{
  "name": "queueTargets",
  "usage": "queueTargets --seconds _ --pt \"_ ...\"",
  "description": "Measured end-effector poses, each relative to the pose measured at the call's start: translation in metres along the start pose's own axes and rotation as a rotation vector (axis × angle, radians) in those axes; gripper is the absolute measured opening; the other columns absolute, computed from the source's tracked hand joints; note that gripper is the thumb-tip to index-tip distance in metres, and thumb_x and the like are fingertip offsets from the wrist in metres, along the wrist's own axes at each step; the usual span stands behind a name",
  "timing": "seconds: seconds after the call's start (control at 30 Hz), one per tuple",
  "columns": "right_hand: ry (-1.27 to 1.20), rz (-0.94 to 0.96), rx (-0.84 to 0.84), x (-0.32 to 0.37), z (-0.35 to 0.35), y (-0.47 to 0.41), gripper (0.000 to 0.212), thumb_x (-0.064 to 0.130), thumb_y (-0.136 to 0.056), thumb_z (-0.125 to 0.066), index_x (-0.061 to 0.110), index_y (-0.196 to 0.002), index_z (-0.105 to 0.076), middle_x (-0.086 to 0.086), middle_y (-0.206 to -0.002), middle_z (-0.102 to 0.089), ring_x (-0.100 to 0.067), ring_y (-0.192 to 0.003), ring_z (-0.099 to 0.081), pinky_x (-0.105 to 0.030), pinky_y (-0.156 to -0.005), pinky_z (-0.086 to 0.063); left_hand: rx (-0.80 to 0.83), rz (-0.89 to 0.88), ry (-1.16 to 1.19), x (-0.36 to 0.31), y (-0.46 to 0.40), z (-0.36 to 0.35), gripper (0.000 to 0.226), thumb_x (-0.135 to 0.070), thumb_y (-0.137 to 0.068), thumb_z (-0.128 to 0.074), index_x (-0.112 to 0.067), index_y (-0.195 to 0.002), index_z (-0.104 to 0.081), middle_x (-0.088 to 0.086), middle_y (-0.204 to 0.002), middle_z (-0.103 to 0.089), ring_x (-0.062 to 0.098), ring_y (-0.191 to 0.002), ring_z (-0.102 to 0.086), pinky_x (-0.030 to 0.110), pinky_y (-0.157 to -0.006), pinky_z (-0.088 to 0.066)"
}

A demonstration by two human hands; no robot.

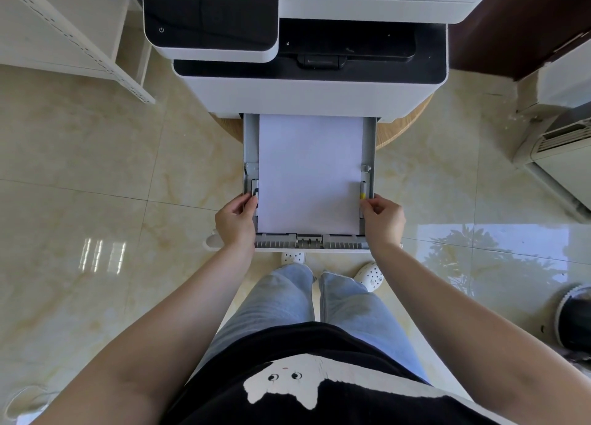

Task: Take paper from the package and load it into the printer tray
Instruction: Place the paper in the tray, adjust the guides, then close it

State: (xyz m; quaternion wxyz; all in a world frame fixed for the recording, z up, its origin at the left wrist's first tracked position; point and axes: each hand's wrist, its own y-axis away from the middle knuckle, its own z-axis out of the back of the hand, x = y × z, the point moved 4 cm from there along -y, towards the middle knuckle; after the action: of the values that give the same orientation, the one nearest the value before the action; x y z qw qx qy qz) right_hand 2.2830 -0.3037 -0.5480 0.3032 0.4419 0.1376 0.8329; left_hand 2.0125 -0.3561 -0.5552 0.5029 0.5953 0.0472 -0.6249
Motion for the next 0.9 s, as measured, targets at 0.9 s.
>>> queueTargets --seconds 0.9 --pt "-0.215 -0.097 0.012 -0.0046 0.0029 -0.0027 0.013 0.017 -0.082 -0.071 0.019 -0.07 -0.068 0.008 -0.066 -0.063 -0.015 -0.067 -0.056 -0.026 -0.067 -0.046 0.022 0.046 -0.04 -0.0023 -0.0025 0.0037 0.006 -0.016 -0.077 -0.073 -0.015 -0.079 -0.067 -0.009 -0.076 -0.066 0.001 -0.072 -0.059 0.017 -0.07 -0.043"
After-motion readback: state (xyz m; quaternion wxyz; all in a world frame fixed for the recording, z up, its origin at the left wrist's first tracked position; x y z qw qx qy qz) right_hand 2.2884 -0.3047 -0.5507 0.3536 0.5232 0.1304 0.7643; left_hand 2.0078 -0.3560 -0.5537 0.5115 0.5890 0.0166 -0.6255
